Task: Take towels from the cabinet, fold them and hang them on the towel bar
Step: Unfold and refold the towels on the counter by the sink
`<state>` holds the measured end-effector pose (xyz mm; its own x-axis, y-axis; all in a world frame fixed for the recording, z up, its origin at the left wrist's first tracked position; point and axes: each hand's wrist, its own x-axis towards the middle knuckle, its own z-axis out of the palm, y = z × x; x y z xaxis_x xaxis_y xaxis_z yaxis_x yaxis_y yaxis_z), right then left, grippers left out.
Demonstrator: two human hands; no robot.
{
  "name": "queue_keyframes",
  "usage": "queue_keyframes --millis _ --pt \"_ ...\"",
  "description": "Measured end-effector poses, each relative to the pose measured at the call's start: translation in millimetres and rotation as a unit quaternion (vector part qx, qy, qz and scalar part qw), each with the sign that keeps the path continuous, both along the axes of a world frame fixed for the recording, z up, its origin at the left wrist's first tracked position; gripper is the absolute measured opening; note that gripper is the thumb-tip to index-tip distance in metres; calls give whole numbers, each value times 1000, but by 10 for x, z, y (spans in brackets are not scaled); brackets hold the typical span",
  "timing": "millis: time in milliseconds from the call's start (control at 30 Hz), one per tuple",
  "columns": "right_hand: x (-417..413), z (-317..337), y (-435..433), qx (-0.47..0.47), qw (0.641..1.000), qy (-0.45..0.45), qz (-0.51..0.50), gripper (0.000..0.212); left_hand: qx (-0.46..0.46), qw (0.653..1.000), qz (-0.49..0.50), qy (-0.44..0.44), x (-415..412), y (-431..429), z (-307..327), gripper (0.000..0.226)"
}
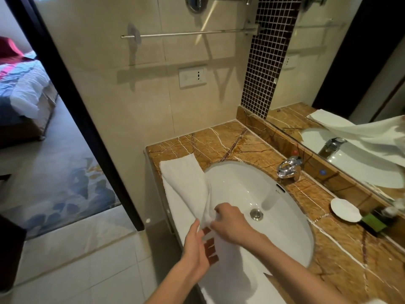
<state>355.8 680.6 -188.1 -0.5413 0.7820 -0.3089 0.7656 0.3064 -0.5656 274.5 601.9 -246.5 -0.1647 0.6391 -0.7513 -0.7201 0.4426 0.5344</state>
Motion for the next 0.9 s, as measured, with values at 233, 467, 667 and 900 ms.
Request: queue_keyframes --millis 233,467,667,900 --pt "190 48 454 -374 866 223 -246 24 -57 998 5 14 -42 207 -377 49" --pt "519 72 663 -487 761 293 -312 25 11 1000 -19 -12 -2 314 -206 19" --pt "687 -40 761 -481 768 276 -320 13 32 996 58 -64 -114 185 -167 25" --pt "753 -271 749 -435 823 202 -304 25 56 988 118 -81 -170 121 -162 27"
